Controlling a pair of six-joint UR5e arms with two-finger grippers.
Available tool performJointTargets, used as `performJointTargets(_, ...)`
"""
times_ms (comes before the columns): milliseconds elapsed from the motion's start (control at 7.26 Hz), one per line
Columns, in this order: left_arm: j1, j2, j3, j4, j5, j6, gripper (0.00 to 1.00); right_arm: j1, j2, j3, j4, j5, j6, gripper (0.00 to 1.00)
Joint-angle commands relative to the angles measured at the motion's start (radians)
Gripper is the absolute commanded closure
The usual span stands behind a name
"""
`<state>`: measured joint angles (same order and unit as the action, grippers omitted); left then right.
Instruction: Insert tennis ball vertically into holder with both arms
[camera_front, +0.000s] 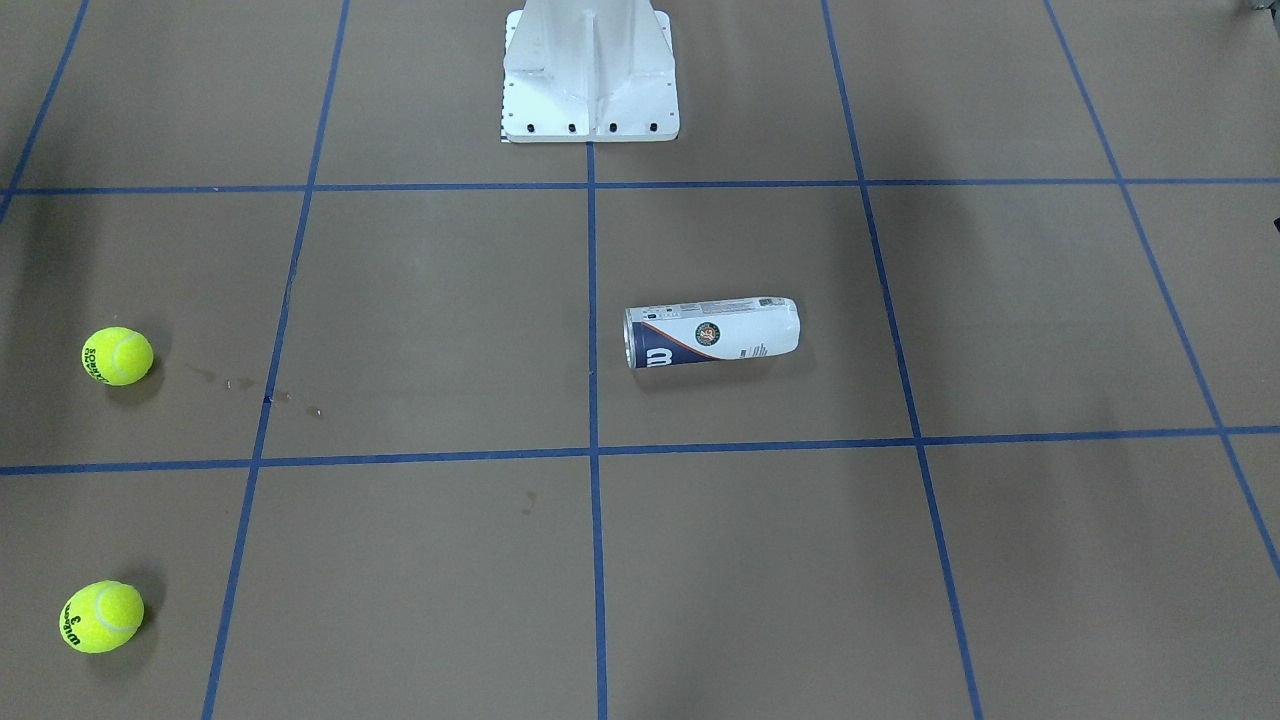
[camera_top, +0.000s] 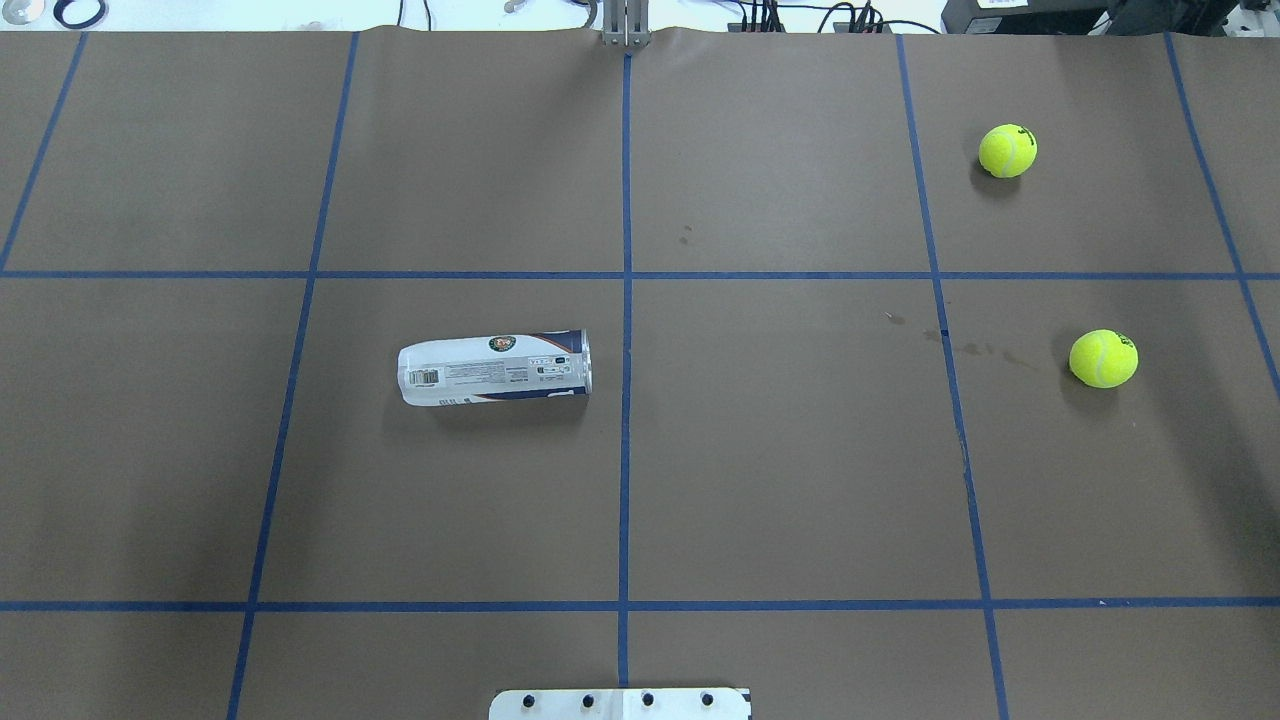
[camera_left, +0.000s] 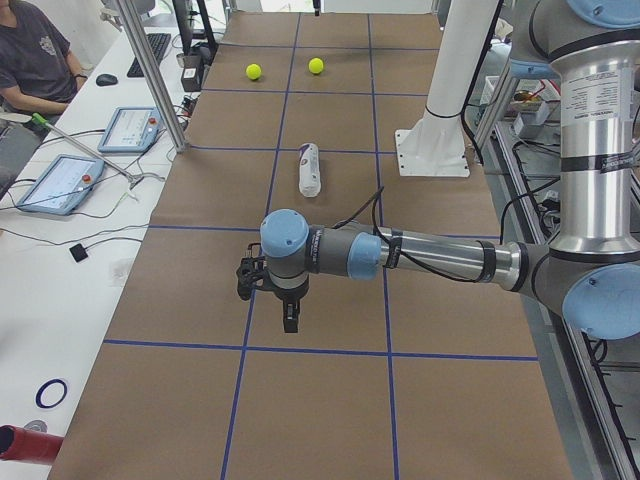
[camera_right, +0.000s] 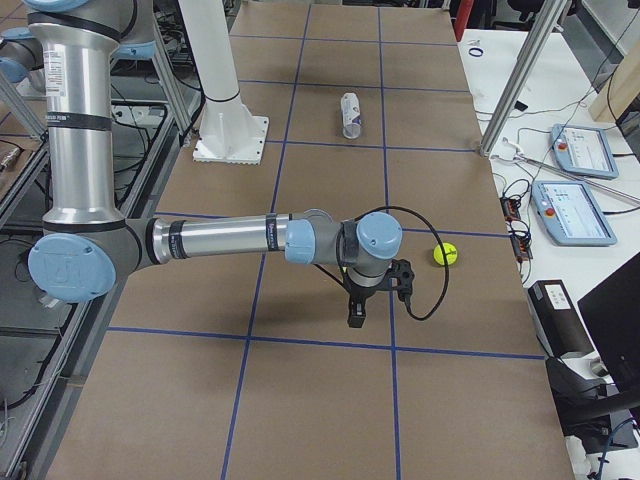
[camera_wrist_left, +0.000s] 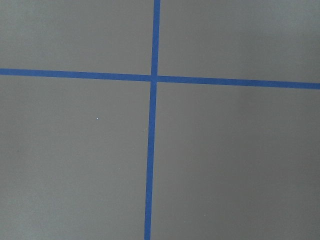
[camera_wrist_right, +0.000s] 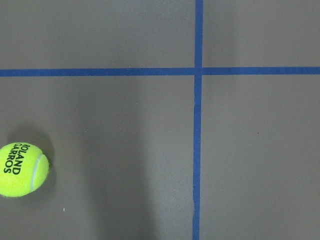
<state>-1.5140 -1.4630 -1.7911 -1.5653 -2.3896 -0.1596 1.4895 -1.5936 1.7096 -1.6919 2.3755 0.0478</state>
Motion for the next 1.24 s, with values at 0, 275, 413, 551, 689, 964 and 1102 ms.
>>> performJointTargets(0,0.0,0.001,0.009,0.002,-0.093,-0.002,0.0,0.0,0.0,0.013,0.021,-0.002,-0.002,0.01)
performJointTargets(275,-0.002,0.001,-0.001,0.001,-0.083,0.003,0.0,0.0,0.0,0.012,0.02,-0.002,0.001,0.01)
performJointTargets(413,-0.002,0.004,-0.007,0.001,-0.082,-0.005,0.0,0.0,0.0,0.013,0.02,-0.002,0.0,0.01)
performJointTargets(551,-0.002,0.015,-0.008,0.001,-0.08,-0.003,0.0,0.0,0.0,0.015,0.02,-0.002,0.0,0.01)
performJointTargets(689,-0.003,0.006,-0.02,-0.013,-0.08,0.008,0.0,0.0,-0.002,0.013,0.02,-0.002,0.001,0.01)
performJointTargets(964,0.006,0.0,-0.056,-0.073,-0.082,0.006,0.0,0.0,-0.002,0.013,0.02,-0.001,0.001,0.01)
performJointTargets(1102,0.006,0.004,-0.068,-0.182,-0.083,-0.003,0.0,0.0,-0.002,0.013,0.02,0.001,0.001,0.01)
